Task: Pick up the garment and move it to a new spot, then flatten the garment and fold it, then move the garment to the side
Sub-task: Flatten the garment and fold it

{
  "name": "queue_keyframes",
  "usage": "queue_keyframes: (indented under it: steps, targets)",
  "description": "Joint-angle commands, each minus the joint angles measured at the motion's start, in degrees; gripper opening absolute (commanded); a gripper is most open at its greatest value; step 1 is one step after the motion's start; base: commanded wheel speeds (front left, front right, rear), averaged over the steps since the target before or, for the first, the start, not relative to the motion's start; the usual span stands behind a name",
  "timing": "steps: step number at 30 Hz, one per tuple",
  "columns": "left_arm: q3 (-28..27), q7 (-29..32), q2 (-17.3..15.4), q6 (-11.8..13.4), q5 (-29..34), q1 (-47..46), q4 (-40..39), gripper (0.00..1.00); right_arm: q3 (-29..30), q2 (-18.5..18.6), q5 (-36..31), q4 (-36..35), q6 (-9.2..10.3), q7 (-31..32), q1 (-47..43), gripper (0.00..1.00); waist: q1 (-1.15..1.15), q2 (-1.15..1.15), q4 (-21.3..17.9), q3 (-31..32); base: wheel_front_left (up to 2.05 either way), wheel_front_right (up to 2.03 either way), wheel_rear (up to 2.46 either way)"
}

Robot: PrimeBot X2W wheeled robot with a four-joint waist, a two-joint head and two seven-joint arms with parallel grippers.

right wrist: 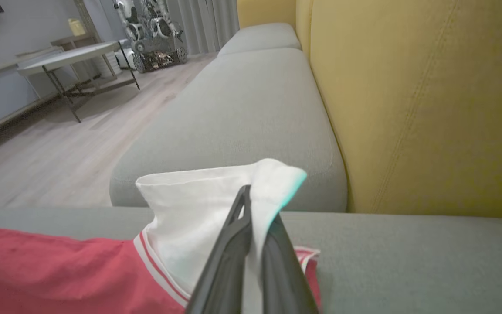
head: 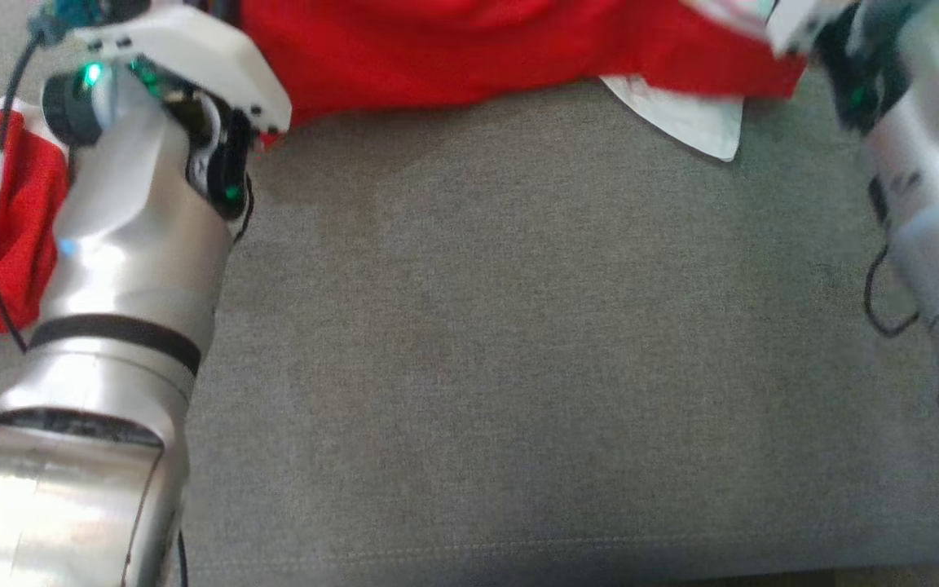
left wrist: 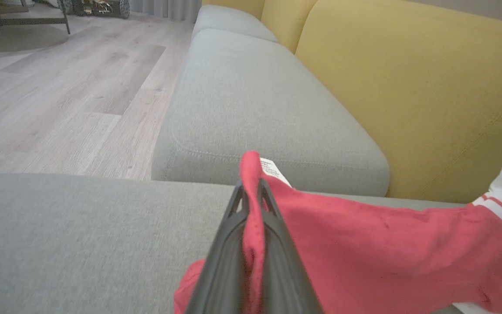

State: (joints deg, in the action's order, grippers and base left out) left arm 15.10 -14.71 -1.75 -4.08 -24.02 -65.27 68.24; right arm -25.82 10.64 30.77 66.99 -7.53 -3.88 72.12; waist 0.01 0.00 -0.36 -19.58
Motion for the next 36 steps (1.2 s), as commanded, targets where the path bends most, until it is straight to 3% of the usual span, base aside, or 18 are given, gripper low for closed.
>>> queue_keyframes:
  steps: [1,8,17,27,32,36]
  targets:
    - [-1.1,-0.3,-1.9,-0.2,0.2,-1.1,-1.6,0.00,-0.6,-0.9,0.4,-1.7,0.04,-0.7,0.4,0.00,-0.01,0.00,-0.1,0.1,0.00,0.00,0.00]
    - [-2.3,-0.3,-1.8,-0.1,0.7,5.4,-4.9,0.00,-5.6,0.2,5.2,-4.3,0.04,-4.2,-8.7,0.00,-0.01,0.00,0.3,0.8,0.00,0.00,0.00]
    - [-6.1,-0.3,-1.4,-0.9,1.4,22.7,-18.7,0.00,-8.0,4.2,13.9,-15.8,0.04,-9.6,-27.7,0.00,-0.01,0.00,1.6,4.5,0.00,0.00,0.00]
    - [-7.3,-0.3,-3.4,-1.2,5.5,41.9,-33.4,0.00,0.3,7.4,13.8,-33.5,0.04,-10.2,-53.6,0.00,-0.01,0.00,0.7,11.1,0.00,0.00,0.00]
    - [-7.8,-0.2,-4.6,0.0,6.3,50.4,-41.1,0.00,7.9,6.4,9.6,-44.7,0.04,-4.4,-65.7,0.00,-0.01,0.00,-0.1,13.8,0.00,0.00,0.00]
    - [-7.9,1.3,-5.6,1.3,6.4,56.4,-47.5,0.00,15.0,3.1,4.6,-55.7,0.04,3.5,-75.6,0.00,-0.01,0.00,-0.7,15.2,0.00,0.00,0.00]
